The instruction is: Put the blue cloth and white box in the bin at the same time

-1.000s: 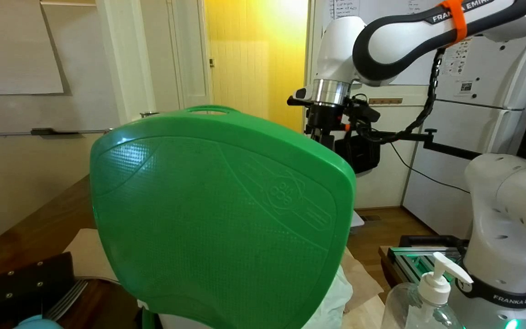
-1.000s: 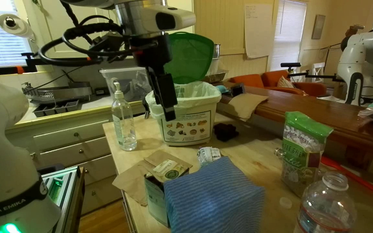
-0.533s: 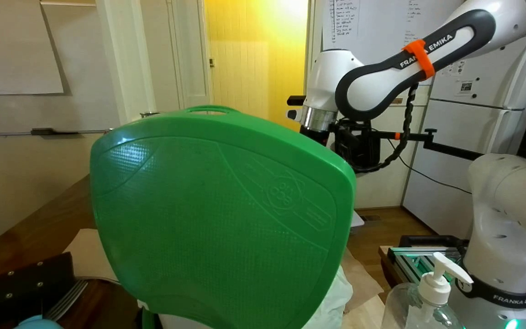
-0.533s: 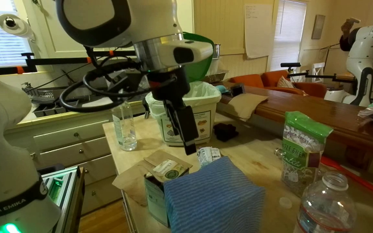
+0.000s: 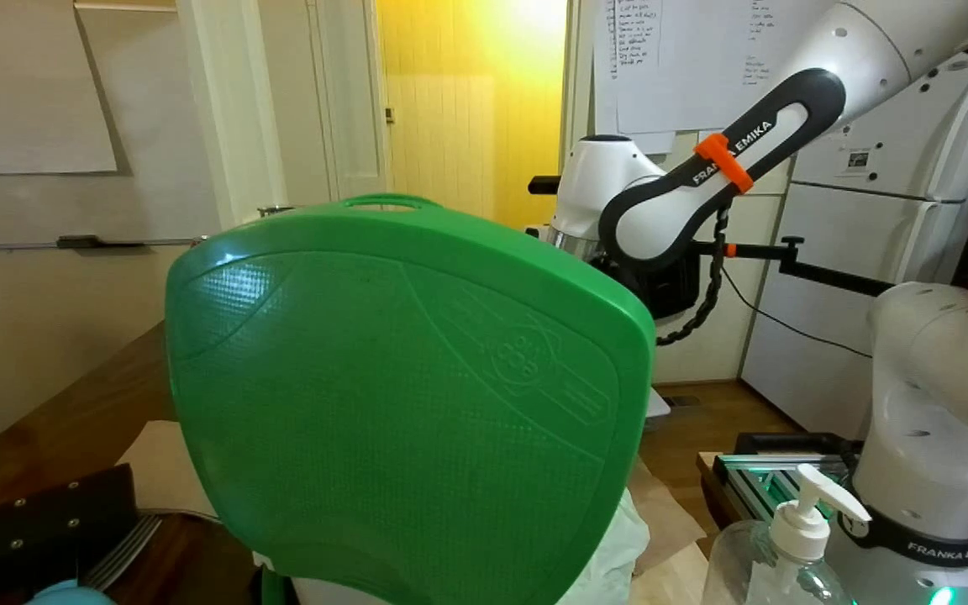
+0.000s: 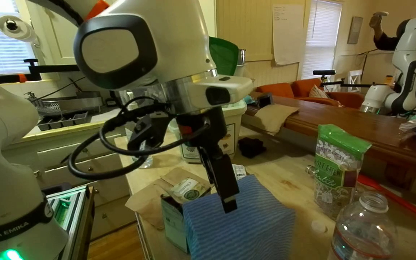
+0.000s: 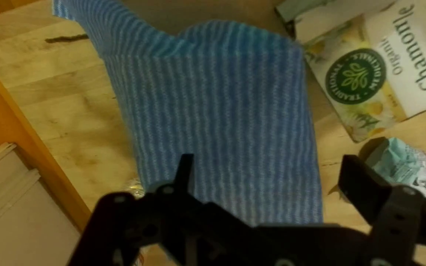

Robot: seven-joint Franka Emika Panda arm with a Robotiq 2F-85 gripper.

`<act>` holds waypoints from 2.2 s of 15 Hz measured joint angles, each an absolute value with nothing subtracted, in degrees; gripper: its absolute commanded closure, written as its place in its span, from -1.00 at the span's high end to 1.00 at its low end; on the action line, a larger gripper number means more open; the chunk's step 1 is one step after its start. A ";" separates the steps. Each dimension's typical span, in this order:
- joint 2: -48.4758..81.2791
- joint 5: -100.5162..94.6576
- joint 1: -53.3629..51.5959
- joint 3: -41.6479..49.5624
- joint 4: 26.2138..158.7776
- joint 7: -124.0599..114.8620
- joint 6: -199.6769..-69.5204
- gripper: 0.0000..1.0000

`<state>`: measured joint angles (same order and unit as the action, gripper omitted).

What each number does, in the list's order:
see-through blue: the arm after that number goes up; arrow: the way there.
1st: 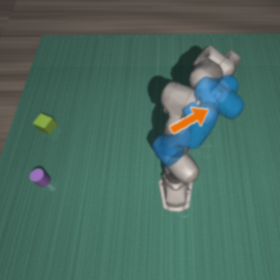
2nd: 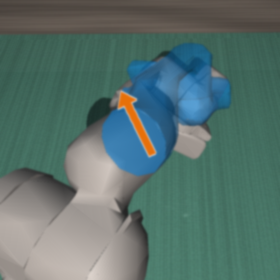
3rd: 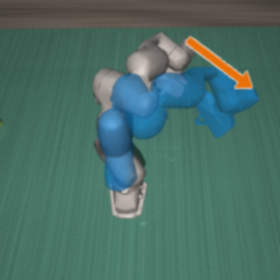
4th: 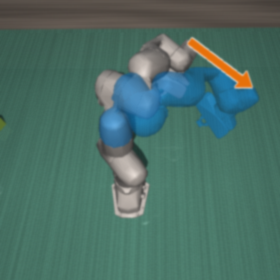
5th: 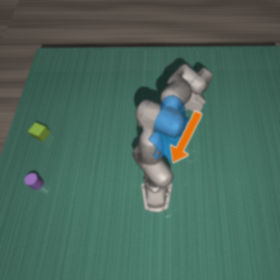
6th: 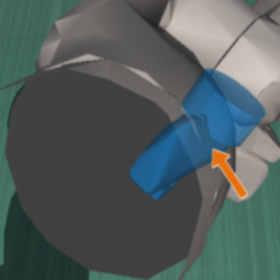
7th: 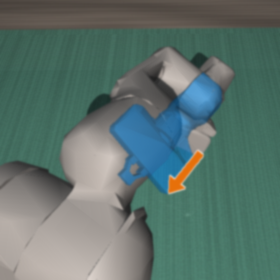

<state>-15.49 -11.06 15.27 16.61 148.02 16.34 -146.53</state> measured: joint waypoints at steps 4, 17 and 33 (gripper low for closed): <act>-13.36 -12.06 16.30 16.58 148.53 15.72 -149.34 -0.16; -17.78 -11.14 16.90 17.68 144.06 19.05 -138.58 -0.99; -28.09 -6.66 9.19 17.26 141.18 32.89 -111.90 -0.99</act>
<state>-28.09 -6.66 9.19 17.26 141.18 32.89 -111.90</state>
